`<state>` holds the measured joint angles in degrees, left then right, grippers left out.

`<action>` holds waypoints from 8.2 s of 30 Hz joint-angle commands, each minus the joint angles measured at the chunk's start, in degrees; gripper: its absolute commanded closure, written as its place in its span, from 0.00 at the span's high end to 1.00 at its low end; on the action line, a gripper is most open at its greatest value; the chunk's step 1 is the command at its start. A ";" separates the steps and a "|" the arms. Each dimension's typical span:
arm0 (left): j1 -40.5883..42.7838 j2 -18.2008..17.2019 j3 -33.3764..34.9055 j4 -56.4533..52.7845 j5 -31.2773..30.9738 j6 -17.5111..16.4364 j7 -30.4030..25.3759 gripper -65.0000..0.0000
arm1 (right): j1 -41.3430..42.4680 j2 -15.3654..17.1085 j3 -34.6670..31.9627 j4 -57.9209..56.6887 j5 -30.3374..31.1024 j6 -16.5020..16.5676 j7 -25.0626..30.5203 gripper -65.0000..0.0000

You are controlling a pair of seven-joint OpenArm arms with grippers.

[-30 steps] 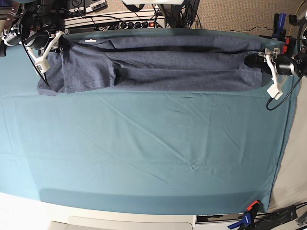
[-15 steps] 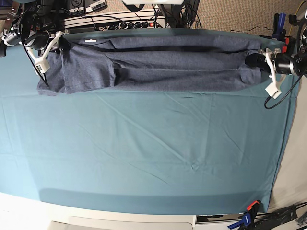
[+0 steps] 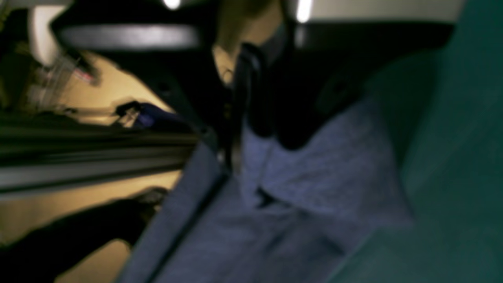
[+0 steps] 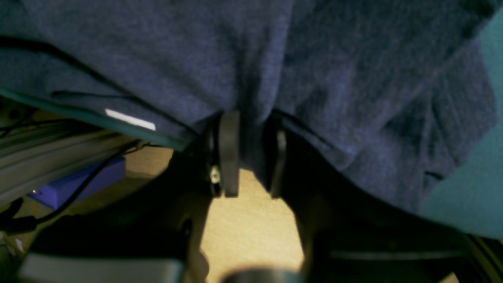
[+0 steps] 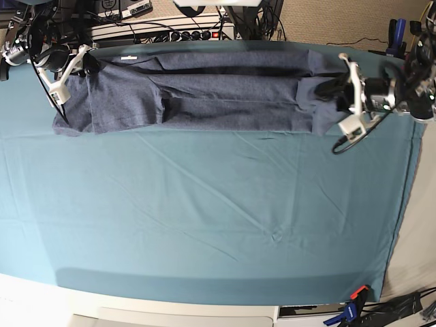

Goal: Fold the T-shirt properly

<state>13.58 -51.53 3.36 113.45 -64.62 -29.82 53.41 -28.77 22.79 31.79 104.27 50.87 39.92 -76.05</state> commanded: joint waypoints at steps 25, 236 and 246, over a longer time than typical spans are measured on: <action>0.52 24.15 7.08 6.73 14.97 2.19 -11.10 0.00 | 0.07 -1.33 0.57 0.90 0.70 0.08 1.11 0.20; -7.08 35.98 21.24 -5.97 29.94 4.57 -13.64 0.33 | 15.63 4.48 10.14 -29.38 3.56 0.08 7.19 0.64; -7.08 35.95 21.24 -5.97 29.94 4.57 -13.64 0.33 | 15.61 3.43 10.12 -29.38 14.38 0.08 -0.13 0.64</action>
<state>6.98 -15.73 24.69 106.52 -33.65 -25.02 41.43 -13.04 25.41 41.93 74.61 66.19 40.32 -74.70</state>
